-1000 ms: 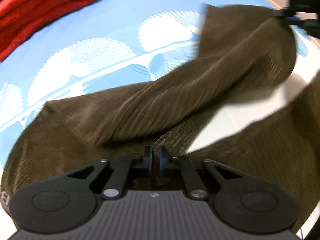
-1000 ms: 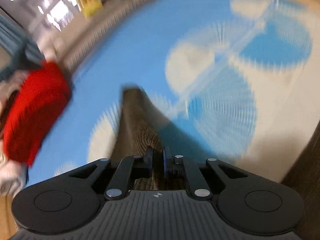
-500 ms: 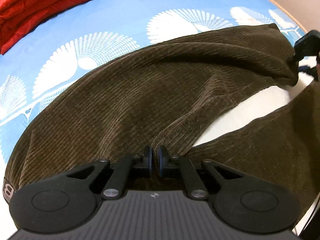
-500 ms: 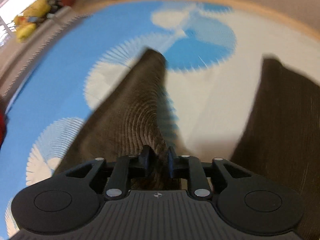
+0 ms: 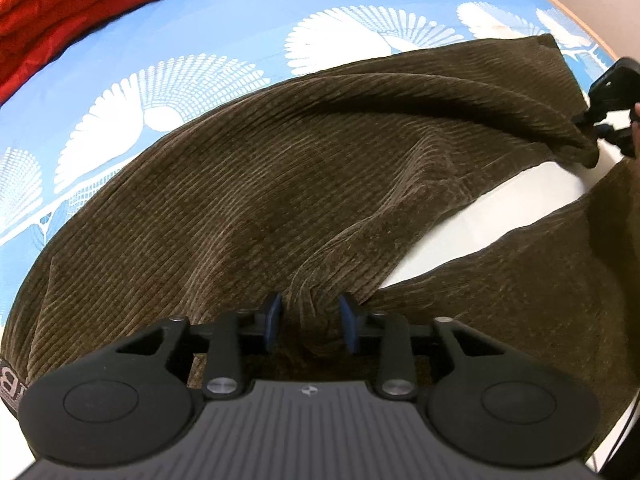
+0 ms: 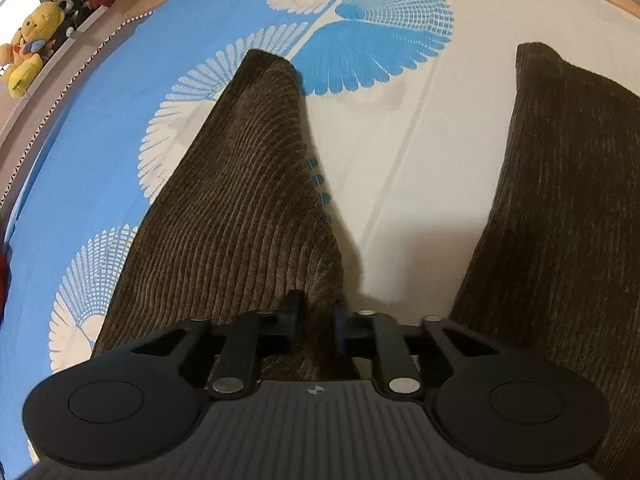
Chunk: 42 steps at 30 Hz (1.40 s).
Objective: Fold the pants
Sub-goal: 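Pull the leg cuff away from the waistband with the right gripper to straighten it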
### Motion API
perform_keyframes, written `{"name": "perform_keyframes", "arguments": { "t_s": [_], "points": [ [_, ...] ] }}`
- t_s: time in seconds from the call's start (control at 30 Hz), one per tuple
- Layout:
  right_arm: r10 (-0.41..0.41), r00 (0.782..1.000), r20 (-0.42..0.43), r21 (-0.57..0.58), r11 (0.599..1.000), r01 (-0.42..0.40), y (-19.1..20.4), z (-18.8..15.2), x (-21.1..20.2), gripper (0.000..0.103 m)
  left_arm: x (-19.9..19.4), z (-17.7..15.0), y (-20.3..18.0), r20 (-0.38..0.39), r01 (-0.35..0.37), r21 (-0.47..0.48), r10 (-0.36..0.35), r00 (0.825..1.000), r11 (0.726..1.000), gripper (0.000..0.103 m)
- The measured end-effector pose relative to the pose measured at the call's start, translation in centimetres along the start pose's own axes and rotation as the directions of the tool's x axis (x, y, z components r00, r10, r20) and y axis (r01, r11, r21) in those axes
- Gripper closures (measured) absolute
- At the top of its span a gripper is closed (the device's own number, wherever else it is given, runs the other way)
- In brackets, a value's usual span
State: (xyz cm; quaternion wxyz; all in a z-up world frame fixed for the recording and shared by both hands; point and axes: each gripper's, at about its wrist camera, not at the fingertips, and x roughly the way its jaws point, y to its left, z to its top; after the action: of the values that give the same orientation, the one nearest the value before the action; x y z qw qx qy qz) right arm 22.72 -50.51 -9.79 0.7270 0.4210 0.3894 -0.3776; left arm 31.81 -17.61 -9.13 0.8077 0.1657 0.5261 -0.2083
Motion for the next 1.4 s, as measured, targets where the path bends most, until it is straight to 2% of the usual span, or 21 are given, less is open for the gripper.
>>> {"name": "perform_keyframes", "arguments": {
  "t_s": [0.13,0.23,0.3,0.37,0.4,0.43,0.5,0.53,0.57,0.6,0.73,0.77,0.87,0.97,1.07,1.13,1.2,1.23,1.27,1.33,1.4],
  "points": [
    [0.038,0.997,0.064,-0.033,0.999,-0.036,0.2,0.5,-1.2,0.094,0.0,-0.1,-0.1,0.003,-0.011,0.022,0.010,1.000,1.000,0.088],
    [0.089,0.983,0.159,-0.081,0.994,-0.076,1.2,1.1,-3.0,0.094,-0.1,-0.2,-0.2,0.001,-0.007,0.035,0.007,1.000,0.999,0.090],
    [0.094,0.973,0.210,-0.122,0.990,-0.069,1.7,1.2,-3.8,0.094,-0.2,-0.3,-0.2,-0.003,0.000,0.046,0.000,1.000,0.999,0.091],
    [0.067,0.976,0.206,-0.146,0.989,-0.037,1.8,1.3,-3.3,0.094,-0.4,-0.4,-0.1,-0.008,0.008,0.056,-0.007,1.000,0.998,0.091],
    [0.048,0.984,0.174,-0.151,0.988,-0.022,1.7,1.4,-2.6,0.093,-0.6,-0.5,0.1,-0.010,0.014,0.058,-0.013,1.000,0.998,0.091],
    [0.031,0.993,0.118,-0.150,0.989,-0.013,1.4,1.5,-1.4,0.087,-0.8,-0.6,0.3,-0.011,0.022,0.061,-0.021,1.000,0.998,0.091],
    [0.011,0.999,0.035,-0.097,0.995,-0.008,-0.2,1.9,0.2,0.082,-1.1,-0.7,0.5,-0.014,0.035,0.070,-0.034,0.999,0.997,0.091],
    [0.020,0.999,0.027,-0.024,1.000,-0.020,-1.6,2.4,0.4,0.074,-1.2,-0.8,0.6,-0.017,0.042,0.081,-0.040,0.999,0.996,0.091],
    [0.035,0.999,0.040,0.048,0.998,-0.036,-2.9,2.9,0.4,0.067,-1.1,-1.0,0.5,-0.022,0.049,0.099,-0.047,0.999,0.994,0.091],
    [0.047,0.996,0.076,0.121,0.991,-0.056,-4.3,3.7,0.1,0.065,-1.2,-1.1,0.2,-0.025,0.052,0.119,-0.049,0.998,0.991,0.091],
    [0.058,0.984,0.171,0.193,0.977,-0.092,-7.2,6.1,-0.5,0.059,-1.5,-1.5,-0.5,-0.029,0.056,0.188,-0.051,0.998,0.981,0.091],
    [0.080,0.984,0.159,0.202,0.973,-0.112,-7.6,6.5,-0.1,0.059,-1.5,-1.4,-0.4,-0.028,0.054,0.187,-0.050,0.998,0.981,0.091],
    [0.130,0.991,0.030,0.266,0.955,-0.133,-8.3,6.0,1.6,0.059,-1.3,-1.3,0.0,-0.028,0.056,0.167,-0.052,0.998,0.984,0.091],
    [0.122,0.992,-0.026,0.283,0.953,-0.109,-7.4,5.0,0.7,0.056,-1.1,-1.3,-0.2,-0.029,0.051,0.166,-0.047,0.998,0.985,0.091],
    [0.163,0.984,-0.078,0.287,0.949,-0.134,-6.6,3.6,-0.3,0.050,-1.0,-1.3,-0.3,-0.028,0.045,0.168,-0.041,0.999,0.985,0.091],
    [0.144,0.979,-0.144,0.288,0.953,-0.097,-6.1,2.3,-0.2,0.050,-1.0,-1.3,-0.4,-0.026,0.044,0.168,-0.040,0.999,0.985,0.091],
    [0.137,0.979,-0.148,0.325,0.942,-0.083,-6.2,1.0,-0.1,0.049,-1.0,-1.3,-0.5,-0.025,0.042,0.170,-0.038,0.999,0.984,0.091],
    [0.132,0.981,-0.139,0.319,0.944,-0.082,-5.9,0.8,-0.2,0.045,-1.1,-1.4,-0.5,-0.024,0.041,0.171,-0.038,0.999,0.984,0.091],
    [0.152,0.980,-0.131,0.322,0.941,-0.103,-5.6,0.8,-0.2,0.045,-1.0,-1.4,-0.5,-0.023,0.040,0.172,-0.037,0.999,0.984,0.091],
    [0.286,0.948,-0.138,0.406,0.890,-0.209,-5.8,0.5,0.6,0.045,-1.0,-1.4,-0.5,-0.022,0.039,0.172,-0.036,0.999,0.984,0.091],
    [0.339,0.924,-0.175,0.449,0.863,-0.231,-5.7,-0.1,1.3,0.047,-0.9,-1.4,-0.5,-0.022,0.038,0.170,-0.034,0.999,0.985,0.091]
  ]
}}
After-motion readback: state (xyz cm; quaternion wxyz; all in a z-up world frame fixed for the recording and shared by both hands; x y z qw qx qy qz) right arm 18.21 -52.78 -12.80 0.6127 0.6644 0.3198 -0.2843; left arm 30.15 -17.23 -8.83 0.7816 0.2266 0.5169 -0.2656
